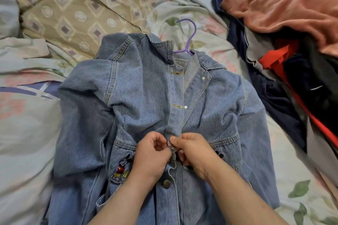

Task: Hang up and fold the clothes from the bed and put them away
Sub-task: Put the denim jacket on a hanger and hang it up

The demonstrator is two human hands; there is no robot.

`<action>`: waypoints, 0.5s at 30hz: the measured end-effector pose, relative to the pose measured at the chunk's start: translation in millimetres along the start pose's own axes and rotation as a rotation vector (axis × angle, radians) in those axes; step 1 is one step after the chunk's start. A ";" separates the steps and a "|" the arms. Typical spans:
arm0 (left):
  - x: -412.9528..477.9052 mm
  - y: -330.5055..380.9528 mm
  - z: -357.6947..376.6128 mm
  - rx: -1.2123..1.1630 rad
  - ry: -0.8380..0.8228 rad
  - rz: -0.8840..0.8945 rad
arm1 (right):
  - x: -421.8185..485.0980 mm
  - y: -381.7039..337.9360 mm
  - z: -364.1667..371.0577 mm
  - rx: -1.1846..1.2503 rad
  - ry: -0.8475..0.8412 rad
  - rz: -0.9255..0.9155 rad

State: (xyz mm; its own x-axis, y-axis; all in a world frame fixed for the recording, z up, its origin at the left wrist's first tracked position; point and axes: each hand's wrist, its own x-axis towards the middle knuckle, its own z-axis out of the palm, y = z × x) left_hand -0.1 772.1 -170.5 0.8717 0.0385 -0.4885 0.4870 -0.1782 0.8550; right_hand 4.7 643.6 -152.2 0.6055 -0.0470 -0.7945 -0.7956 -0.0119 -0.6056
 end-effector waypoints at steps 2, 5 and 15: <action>-0.1 -1.7 3.3 0.050 0.037 0.038 | -0.6 -2.6 0.1 -0.120 0.020 -0.013; -3.7 -2.5 8.3 0.115 0.061 0.101 | 4.8 -23.4 -11.4 -0.172 0.085 -0.064; -7.4 26.7 9.2 0.654 0.028 0.113 | 39.5 -73.5 -27.5 -0.066 0.466 -0.231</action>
State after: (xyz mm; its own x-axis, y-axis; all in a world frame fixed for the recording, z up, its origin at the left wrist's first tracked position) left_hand 6.0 758.0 -145.7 0.9211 0.0087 -0.3893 0.2667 -0.7426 0.6143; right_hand 86.6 615.1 -137.9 0.7045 -0.4746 -0.5277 -0.6511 -0.1364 -0.7466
